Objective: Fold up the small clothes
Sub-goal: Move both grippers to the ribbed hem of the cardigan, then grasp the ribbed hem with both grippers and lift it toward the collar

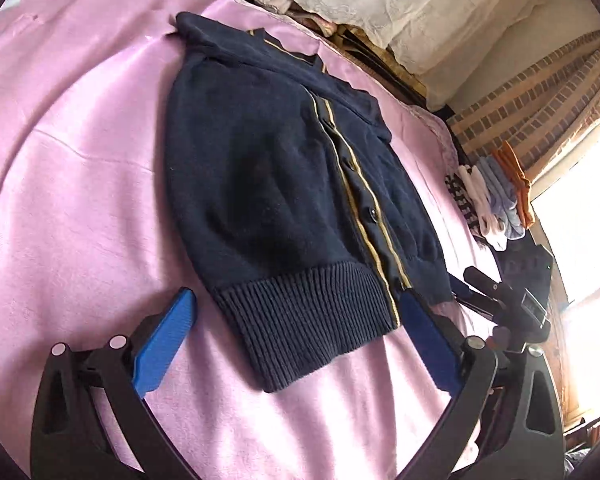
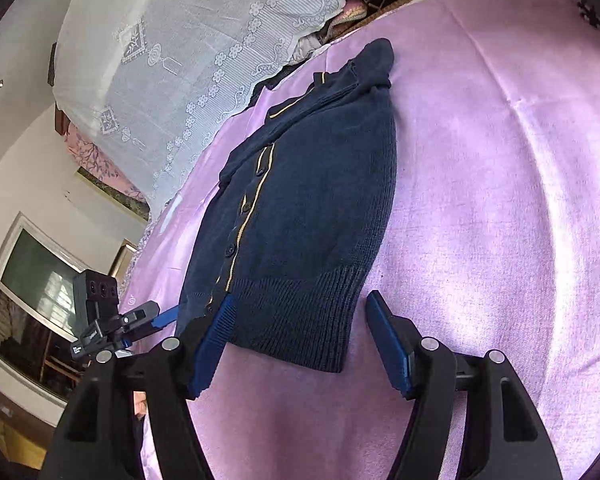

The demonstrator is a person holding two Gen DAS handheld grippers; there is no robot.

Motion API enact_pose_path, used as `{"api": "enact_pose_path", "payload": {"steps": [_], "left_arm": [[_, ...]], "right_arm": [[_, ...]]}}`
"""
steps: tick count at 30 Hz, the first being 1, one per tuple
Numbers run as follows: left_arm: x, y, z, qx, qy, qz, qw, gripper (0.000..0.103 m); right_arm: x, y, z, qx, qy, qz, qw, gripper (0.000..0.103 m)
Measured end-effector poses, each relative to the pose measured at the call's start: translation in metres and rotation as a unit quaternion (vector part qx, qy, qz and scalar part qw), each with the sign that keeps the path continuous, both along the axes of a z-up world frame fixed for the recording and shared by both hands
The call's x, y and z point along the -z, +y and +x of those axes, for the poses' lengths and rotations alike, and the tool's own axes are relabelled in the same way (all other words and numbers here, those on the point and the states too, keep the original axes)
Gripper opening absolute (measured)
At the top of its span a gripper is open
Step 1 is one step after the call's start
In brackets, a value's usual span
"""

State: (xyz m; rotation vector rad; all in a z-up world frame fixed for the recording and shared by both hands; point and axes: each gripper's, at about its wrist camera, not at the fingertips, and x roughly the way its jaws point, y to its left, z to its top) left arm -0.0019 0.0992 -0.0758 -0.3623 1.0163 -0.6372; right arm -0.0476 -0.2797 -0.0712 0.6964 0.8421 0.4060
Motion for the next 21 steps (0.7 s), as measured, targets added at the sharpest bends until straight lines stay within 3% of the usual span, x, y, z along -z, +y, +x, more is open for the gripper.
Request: {"api": "enact_pose_path", "payload": {"steps": [3, 5, 7, 8, 9, 10, 14, 17, 19, 20, 21], "left_arm": [[0.001, 0.001, -0.006, 0.009, 0.004, -0.009, 0.9999, 0.098], [0.002, 0.003, -0.003, 0.008, 0.01, -0.021, 0.9997, 0.098], [0.003, 0.001, 0.005, 0.012, 0.015, -0.028, 0.9994, 0.097], [0.004, 0.0, 0.006, 0.012, 0.014, -0.026, 0.9995, 0.094], [0.004, -0.002, 0.007, 0.013, 0.011, -0.02, 0.9997, 0.088], [0.004, -0.004, 0.006, 0.013, 0.007, -0.012, 0.9998, 0.084], [0.006, -0.009, -0.001, 0.032, 0.006, -0.024, 0.9992, 0.064], [0.007, -0.011, -0.003, 0.036, 0.007, -0.024, 0.999, 0.057], [0.009, -0.007, -0.001, 0.028, 0.016, -0.033, 0.9989, 0.041], [0.012, -0.004, 0.0, 0.025, 0.025, -0.042, 0.9985, 0.023], [0.015, -0.001, 0.002, 0.023, 0.034, -0.054, 0.9977, 0.012]], "right_arm": [[0.004, -0.005, -0.002, -0.006, 0.011, 0.033, 0.999, 0.066], [0.008, -0.005, 0.005, -0.006, 0.031, 0.035, 0.999, 0.058], [0.015, -0.004, 0.02, -0.017, 0.062, 0.033, 0.997, 0.034], [0.02, -0.005, 0.025, -0.022, 0.075, 0.034, 0.996, 0.027], [0.024, -0.007, 0.028, -0.023, 0.085, 0.046, 0.995, 0.017], [0.027, -0.009, 0.029, -0.024, 0.092, 0.065, 0.993, 0.015], [0.026, -0.005, 0.022, -0.026, 0.075, 0.063, 0.995, 0.015], [0.024, -0.001, 0.017, -0.026, 0.064, 0.043, 0.997, 0.014], [0.022, -0.001, 0.016, -0.023, 0.057, 0.036, 0.997, 0.013], [0.021, -0.002, 0.014, -0.021, 0.052, 0.035, 0.998, 0.012], [0.019, -0.003, 0.012, -0.017, 0.046, 0.036, 0.998, 0.01]]}}
